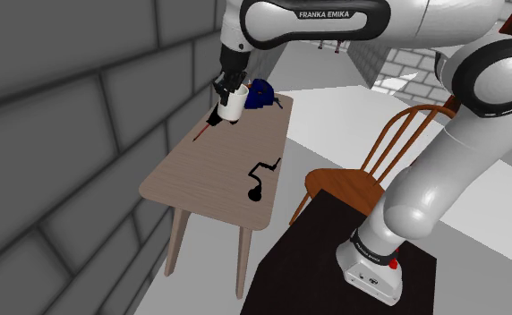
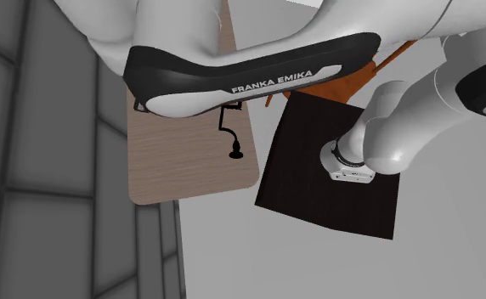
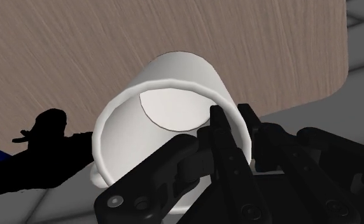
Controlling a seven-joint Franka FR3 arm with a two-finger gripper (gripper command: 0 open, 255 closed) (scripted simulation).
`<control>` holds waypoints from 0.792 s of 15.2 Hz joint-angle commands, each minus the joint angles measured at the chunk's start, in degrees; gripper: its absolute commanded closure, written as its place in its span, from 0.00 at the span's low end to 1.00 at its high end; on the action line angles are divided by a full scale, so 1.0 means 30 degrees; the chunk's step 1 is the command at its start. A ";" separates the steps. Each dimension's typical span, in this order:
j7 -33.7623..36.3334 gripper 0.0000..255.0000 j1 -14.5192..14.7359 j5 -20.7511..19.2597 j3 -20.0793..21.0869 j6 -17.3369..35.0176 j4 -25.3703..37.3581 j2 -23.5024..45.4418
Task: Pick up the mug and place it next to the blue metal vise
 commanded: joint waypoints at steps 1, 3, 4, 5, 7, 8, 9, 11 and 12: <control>-0.0898 1.00 -0.0402 0.0063 -0.0456 0.0131 0.0112 0.0173; -0.1788 1.00 -0.0819 0.0134 -0.0908 0.0183 0.0328 0.0378; -0.2228 1.00 -0.1026 0.0169 -0.1131 0.0199 0.0471 0.0508; -0.2664 1.00 -0.1232 0.0203 -0.1351 0.0209 0.0637 0.0657; -0.3528 1.00 -0.1643 0.0275 -0.1778 0.0208 0.1040 0.1008; -0.3955 1.00 -0.1851 0.0313 -0.1983 0.0197 0.1278 0.1211; -0.4378 1.00 -0.2058 0.0352 -0.2184 0.0177 0.1540 0.1431; -0.5215 1.00 -0.2475 0.0438 -0.2570 0.0113 0.2140 0.1925; -0.5627 1.00 -0.2686 0.0485 -0.2754 0.0068 0.2478 0.2199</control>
